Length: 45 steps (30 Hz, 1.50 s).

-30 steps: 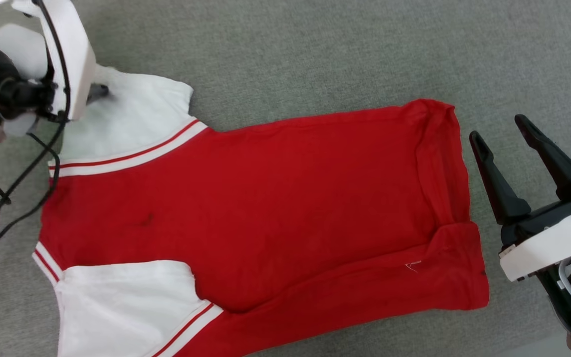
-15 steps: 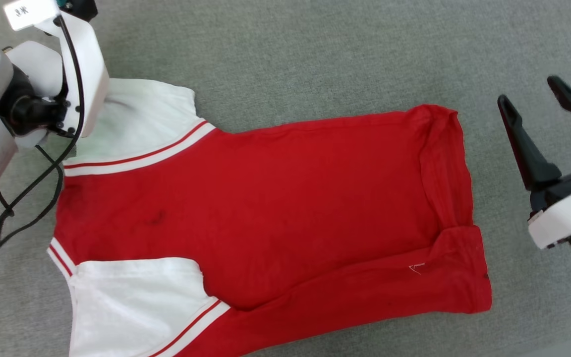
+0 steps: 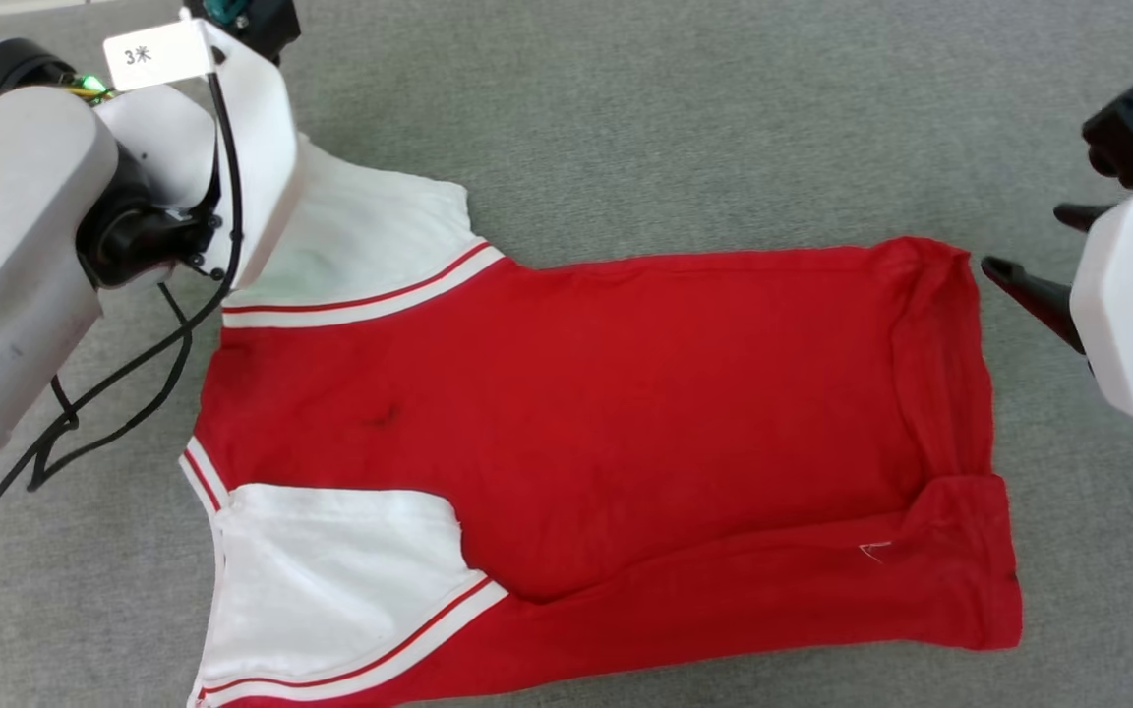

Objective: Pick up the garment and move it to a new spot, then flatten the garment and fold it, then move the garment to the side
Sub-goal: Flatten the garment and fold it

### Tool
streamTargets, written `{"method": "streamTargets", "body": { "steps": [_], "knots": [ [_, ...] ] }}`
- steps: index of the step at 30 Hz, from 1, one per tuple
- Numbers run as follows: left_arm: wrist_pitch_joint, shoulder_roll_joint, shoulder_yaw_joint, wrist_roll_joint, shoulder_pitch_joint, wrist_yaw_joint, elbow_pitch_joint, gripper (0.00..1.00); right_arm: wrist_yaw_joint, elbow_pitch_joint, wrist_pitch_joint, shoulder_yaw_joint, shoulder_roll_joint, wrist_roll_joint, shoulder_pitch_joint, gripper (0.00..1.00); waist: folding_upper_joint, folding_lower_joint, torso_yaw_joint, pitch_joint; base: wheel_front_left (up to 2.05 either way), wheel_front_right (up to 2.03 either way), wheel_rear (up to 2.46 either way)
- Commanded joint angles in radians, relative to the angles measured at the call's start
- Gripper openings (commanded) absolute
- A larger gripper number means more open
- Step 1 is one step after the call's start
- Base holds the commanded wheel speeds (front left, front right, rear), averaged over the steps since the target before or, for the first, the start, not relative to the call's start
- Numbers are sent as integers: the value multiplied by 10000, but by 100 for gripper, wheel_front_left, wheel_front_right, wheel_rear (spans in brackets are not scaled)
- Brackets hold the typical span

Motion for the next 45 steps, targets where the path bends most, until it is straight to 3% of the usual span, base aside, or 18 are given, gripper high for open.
{"method": "streamTargets", "body": {
  "steps": [1,8,20,21,22,23,34,45],
  "knots": [
    [-111,-58,-53,63,-113,-13,-83,0,-7,209,349,205,-92,152,-321,100,-1,0,120,86,0,0,0],
    [-341,-231,-182,178,-415,-9,-477,0,-5,1836,1345,1108,294,454,-1522,100,-1,0,480,432,0,0,0],
    [-703,-202,-422,179,-709,-10,-884,0,-2,4012,821,2657,771,881,-1152,100,-1,0,815,783,0,0,0],
    [-731,-181,-438,141,-720,-11,-897,0,-1,4104,765,2766,763,944,-1153,85,-1,0,818,777,0,0,0],
    [-783,-161,-452,110,-740,-11,-924,0,-1,4168,657,2834,757,1008,-1183,25,-1,0,819,765,0,0,0],
    [-958,-110,-494,60,-710,-11,-988,0,-4,4269,201,2903,666,1170,-1422,0,-1,0,823,623,0,0,0],
    [-2062,61,-626,-353,281,-11,-1497,0,-8,3984,-2146,2983,-238,1889,-1072,0,-1,0,1166,-954,0,0,0],
    [-2671,979,-736,-774,2414,202,-2763,0,-7,3152,-3573,3284,-1067,2386,726,0,-1,0,1274,-2364,0,0,0]
  ]
}}
